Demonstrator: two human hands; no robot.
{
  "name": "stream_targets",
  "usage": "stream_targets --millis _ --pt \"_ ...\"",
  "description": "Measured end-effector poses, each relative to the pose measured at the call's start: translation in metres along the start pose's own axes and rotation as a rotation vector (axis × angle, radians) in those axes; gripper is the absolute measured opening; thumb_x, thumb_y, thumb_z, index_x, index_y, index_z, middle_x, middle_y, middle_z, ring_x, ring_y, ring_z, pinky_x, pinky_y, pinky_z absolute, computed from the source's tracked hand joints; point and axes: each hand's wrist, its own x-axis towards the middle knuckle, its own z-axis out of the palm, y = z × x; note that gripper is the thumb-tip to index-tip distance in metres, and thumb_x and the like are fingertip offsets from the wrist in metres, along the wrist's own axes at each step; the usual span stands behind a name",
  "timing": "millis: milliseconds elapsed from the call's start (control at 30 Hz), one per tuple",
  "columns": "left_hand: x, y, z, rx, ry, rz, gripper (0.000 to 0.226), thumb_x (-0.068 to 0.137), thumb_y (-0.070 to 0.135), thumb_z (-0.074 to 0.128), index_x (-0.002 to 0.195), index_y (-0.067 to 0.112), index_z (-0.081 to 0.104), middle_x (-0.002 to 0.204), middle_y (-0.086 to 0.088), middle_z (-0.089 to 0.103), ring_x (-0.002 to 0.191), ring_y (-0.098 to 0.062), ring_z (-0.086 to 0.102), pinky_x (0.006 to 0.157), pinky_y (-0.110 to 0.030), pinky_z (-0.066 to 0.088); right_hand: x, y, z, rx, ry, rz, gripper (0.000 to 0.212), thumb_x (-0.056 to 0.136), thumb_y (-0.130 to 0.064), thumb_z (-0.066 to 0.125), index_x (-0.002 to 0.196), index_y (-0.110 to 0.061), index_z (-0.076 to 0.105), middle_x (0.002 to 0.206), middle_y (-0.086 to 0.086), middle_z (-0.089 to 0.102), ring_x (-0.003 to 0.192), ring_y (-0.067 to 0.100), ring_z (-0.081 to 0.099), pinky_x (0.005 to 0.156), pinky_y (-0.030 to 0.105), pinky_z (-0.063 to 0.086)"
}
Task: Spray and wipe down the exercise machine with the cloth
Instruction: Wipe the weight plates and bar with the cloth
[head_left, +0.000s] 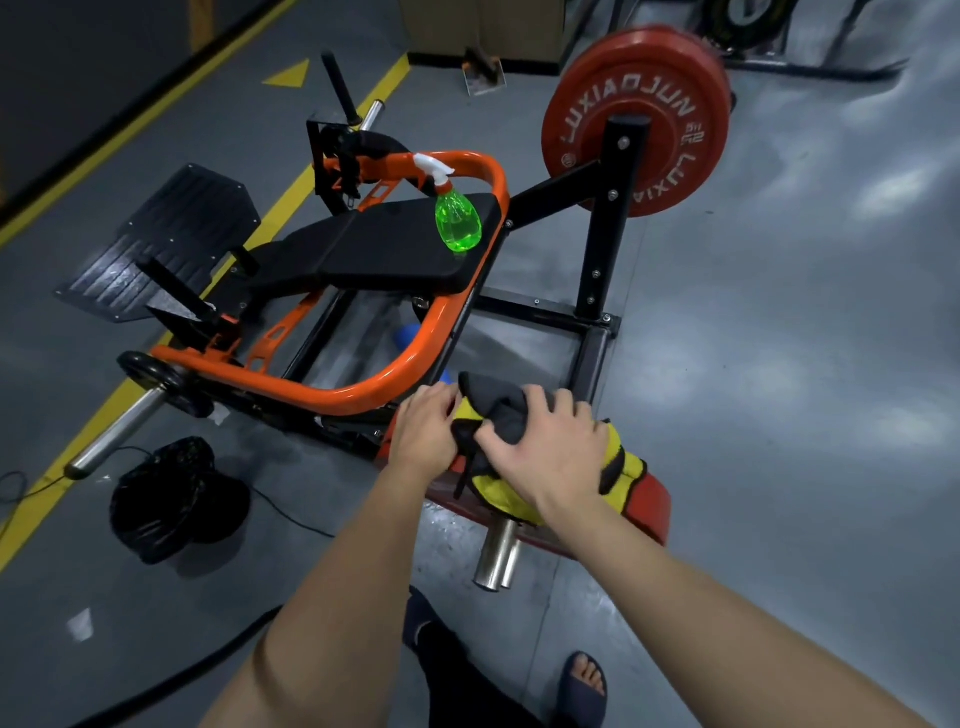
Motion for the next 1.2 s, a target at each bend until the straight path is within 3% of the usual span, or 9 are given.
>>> stream_targets --millis 133,300,467,600,700,833,967,1100,1200 --pt "0.002 -0.011 -0.006 -0.144 0.017 -0.069 0.038 0.081 0.046 0.048 0.097 0.018 0.069 0.088 0.010 0.056 0.095 -0.025 0.059 0.089 -0.043 0.051 0.002 -0.004 0.002 0.004 0.005 -0.082 0.073 0.075 -0.075 0.038 0.129 -0.031 0.059 0.118 0.002 0.063 0.111 0.031 0.057 0.089 0.045 0.045" --pt "0.010 -0.028 0.000 -0.249 -0.020 -0.147 0.027 0.102 0.028 0.053 0.103 0.010 0.073 0.091 0.005 0.060 0.101 -0.026 0.058 0.098 -0.051 0.047 0.004 0.044 -0.004 0.086 -0.059 -0.356 0.068 0.080 -0.072 0.047 0.138 -0.035 0.052 0.124 -0.006 0.057 0.115 0.023 0.056 0.091 0.040 0.050" --pt "0.011 -0.026 -0.008 -0.271 -0.039 -0.232 0.036 0.108 0.039 0.044 0.099 0.017 0.072 0.095 0.006 0.061 0.106 -0.018 0.057 0.101 -0.037 0.041 0.000 0.079 -0.004 0.228 -0.080 -0.154 0.064 0.079 -0.073 0.042 0.130 -0.037 0.053 0.114 -0.009 0.059 0.113 0.020 0.058 0.082 0.035 0.047" --pt "0.016 -0.038 -0.006 -0.283 -0.068 -0.242 0.038 0.107 0.042 0.040 0.087 0.024 0.067 0.093 0.001 0.062 0.102 -0.017 0.057 0.099 -0.039 0.043 0.007 0.042 -0.003 0.028 -0.085 -0.039 0.074 0.079 -0.077 0.025 0.126 -0.028 0.053 0.120 0.004 0.062 0.113 0.032 0.059 0.086 0.041 0.050" --pt "0.019 -0.046 -0.008 -0.255 -0.085 -0.253 0.044 0.110 0.039 0.033 0.098 0.018 0.070 0.107 -0.004 0.067 0.111 -0.020 0.058 0.103 -0.041 0.040 0.009 0.007 -0.003 -0.062 -0.098 0.037 0.075 0.081 -0.077 0.024 0.127 -0.025 0.054 0.122 0.008 0.061 0.114 0.035 0.057 0.090 0.045 0.046" --pt "0.022 -0.055 -0.014 -0.149 -0.150 -0.286 0.052 0.113 0.039 0.024 0.124 0.012 0.066 0.130 -0.009 0.065 0.128 -0.026 0.054 0.109 -0.038 0.036 0.007 -0.004 0.000 -0.060 -0.059 -0.045 0.077 0.081 -0.079 0.027 0.133 -0.029 0.054 0.123 0.004 0.062 0.115 0.031 0.057 0.090 0.045 0.046" --pt "0.013 -0.054 -0.021 0.037 -0.115 -0.271 0.043 0.111 0.041 0.027 0.099 0.018 0.060 0.111 -0.012 0.068 0.114 -0.036 0.061 0.097 -0.044 0.042 0.008 0.021 -0.008 0.007 -0.194 -0.194 0.078 0.084 -0.081 0.022 0.145 -0.036 0.041 0.132 -0.001 0.055 0.123 0.027 0.051 0.100 0.046 0.044" --pt "-0.012 -0.025 -0.018 0.052 -0.034 -0.113 0.042 0.111 0.034 0.035 0.143 0.016 0.056 0.150 -0.007 0.055 0.145 -0.023 0.042 0.122 -0.044 0.026 -0.001 0.065 -0.009 0.251 -0.191 -0.174 0.067 0.091 -0.074 0.029 0.145 -0.035 0.043 0.133 -0.003 0.055 0.125 0.024 0.049 0.104 0.046 0.043" --pt "-0.019 0.014 -0.013 -0.079 0.021 0.054 0.046 0.109 0.038 0.045 0.153 0.023 0.047 0.156 0.008 0.044 0.149 -0.006 0.030 0.128 -0.037 0.014 -0.004 0.096 -0.002 0.409 -0.137 0.064 0.061 0.096 -0.065 0.036 0.138 -0.023 0.052 0.134 0.007 0.060 0.126 0.033 0.052 0.102 0.044 0.042"
